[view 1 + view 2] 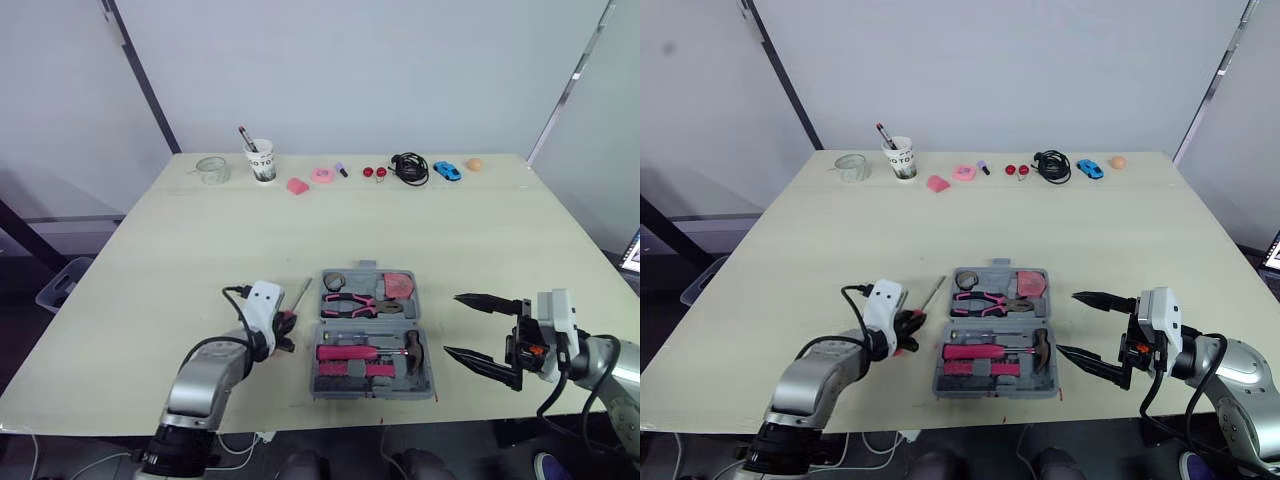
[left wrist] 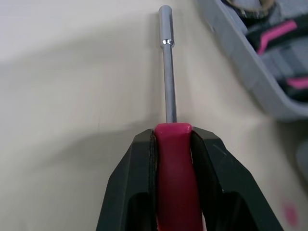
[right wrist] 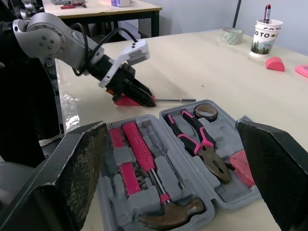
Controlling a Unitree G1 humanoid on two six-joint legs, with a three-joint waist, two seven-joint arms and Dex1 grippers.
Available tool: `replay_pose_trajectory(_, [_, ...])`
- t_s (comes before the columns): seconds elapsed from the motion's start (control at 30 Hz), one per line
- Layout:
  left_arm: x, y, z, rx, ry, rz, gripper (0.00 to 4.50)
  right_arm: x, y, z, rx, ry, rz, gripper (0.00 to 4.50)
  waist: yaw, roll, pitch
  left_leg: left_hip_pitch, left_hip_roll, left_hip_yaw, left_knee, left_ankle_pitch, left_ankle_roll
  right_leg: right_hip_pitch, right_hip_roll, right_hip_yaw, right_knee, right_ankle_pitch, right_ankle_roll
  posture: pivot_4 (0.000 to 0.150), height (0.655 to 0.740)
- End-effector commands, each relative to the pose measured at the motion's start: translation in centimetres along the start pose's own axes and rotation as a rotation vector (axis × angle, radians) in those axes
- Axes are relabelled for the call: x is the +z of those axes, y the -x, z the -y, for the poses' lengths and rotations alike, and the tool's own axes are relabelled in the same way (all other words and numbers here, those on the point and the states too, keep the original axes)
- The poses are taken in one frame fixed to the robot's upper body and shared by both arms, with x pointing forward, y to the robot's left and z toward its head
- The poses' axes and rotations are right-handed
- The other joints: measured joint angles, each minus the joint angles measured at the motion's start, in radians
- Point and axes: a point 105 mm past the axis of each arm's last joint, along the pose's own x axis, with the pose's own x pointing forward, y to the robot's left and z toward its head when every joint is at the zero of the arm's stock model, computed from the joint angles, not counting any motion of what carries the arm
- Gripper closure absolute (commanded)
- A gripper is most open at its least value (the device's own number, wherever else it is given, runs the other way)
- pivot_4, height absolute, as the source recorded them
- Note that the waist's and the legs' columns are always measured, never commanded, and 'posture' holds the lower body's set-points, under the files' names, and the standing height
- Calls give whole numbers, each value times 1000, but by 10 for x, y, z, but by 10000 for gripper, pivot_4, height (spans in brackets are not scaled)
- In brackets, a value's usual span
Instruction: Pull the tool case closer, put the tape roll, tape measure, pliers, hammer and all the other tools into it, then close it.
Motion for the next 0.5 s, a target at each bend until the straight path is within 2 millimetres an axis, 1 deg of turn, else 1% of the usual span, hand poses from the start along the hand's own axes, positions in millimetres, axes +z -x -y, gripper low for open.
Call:
replay_pose_trajectory(0.03, [20,23,-14,-26,-171,77,38969,10,-1,-4,62,33,9,0,0,-2,2,0,0,0,0,0,0,0,0,0,0,0,0,1500,7400])
replay_pose_trajectory(0.13, [33,39,-26,-83,-234,124,38969,9,-3,-6,88,20,16,0,2,-3,3,0,5,1,0,0,0,-1,-1,0,0,0,0,1500,7400])
replay_pose_trajectory(0.3, [48,54,-33,-201,-351,140,38969,6,-3,-4,96,20,6,0,11,-1,5,-1,5,2,0,0,0,-1,-3,-1,-1,0,0,1500,7400])
replay_pose_trajectory(0.33, [52,56,-33,-222,-372,141,38969,5,-3,-4,95,20,7,0,10,-2,6,-1,5,2,0,0,0,-1,-4,0,-2,0,0,1500,7400])
replay_pose_trajectory(0.43, [61,59,-15,-364,-431,146,38969,5,-1,-3,92,20,17,0,10,-3,7,-2,5,1,0,0,0,-1,-3,-2,-2,0,0,1500,7400])
replay_pose_trajectory(0.5, [62,61,-6,-441,-491,134,38969,3,0,-3,92,20,14,0,10,-3,7,-2,5,1,0,0,0,-1,-3,-2,-2,0,0,1500,7400])
